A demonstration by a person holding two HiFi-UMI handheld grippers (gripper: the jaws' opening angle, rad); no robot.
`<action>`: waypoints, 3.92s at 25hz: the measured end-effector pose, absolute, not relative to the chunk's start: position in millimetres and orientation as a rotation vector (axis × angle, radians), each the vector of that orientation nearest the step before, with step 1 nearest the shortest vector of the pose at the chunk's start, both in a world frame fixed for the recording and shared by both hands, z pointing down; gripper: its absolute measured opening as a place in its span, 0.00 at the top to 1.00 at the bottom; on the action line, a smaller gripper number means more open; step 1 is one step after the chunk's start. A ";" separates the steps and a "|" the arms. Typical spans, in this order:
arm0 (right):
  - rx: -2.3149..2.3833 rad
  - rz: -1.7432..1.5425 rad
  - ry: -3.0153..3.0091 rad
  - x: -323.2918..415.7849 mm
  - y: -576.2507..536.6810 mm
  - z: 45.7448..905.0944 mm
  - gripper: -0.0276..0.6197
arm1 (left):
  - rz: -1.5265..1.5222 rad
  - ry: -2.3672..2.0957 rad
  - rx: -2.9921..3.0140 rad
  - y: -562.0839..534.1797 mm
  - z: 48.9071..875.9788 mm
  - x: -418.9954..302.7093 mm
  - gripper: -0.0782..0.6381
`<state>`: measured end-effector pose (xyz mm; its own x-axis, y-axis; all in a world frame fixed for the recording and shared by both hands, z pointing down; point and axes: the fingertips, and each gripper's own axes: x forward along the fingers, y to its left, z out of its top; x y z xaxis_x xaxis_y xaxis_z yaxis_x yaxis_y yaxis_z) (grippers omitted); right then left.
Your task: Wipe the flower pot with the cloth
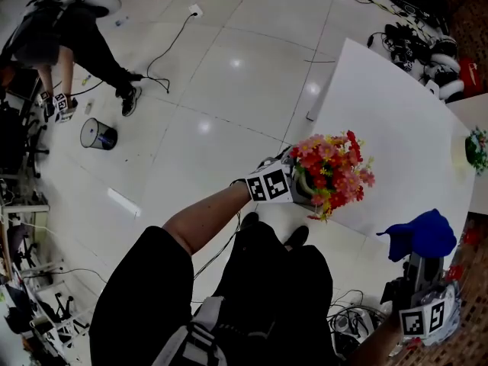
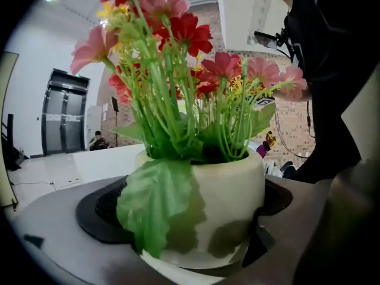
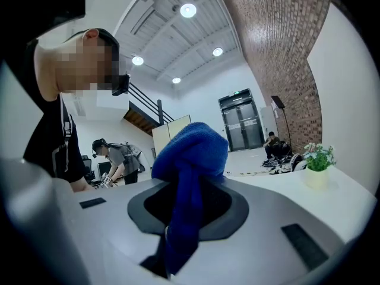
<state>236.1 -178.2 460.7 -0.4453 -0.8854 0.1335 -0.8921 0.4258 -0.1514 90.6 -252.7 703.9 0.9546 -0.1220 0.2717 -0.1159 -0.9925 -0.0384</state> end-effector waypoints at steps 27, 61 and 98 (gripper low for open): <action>1.571 0.289 -2.684 239.0 -200.3 475.3 0.86 | -0.427 0.263 -3.047 -261.2 715.4 86.5 0.09; 1.220 0.014 -3.127 164.2 -192.1 227.5 0.86 | 0.072 0.360 -3.075 -202.6 275.8 51.5 0.09; 0.938 -0.140 -3.013 108.6 -159.6 166.4 0.86 | 0.178 0.356 -3.080 -215.4 221.0 80.5 0.09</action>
<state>108.6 -159.6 166.4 -0.8234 -0.5659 -0.0424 -0.5673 0.8196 0.0798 80.5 -215.4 221.0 0.9672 -0.2250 -0.1177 -0.2292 -0.9731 -0.0228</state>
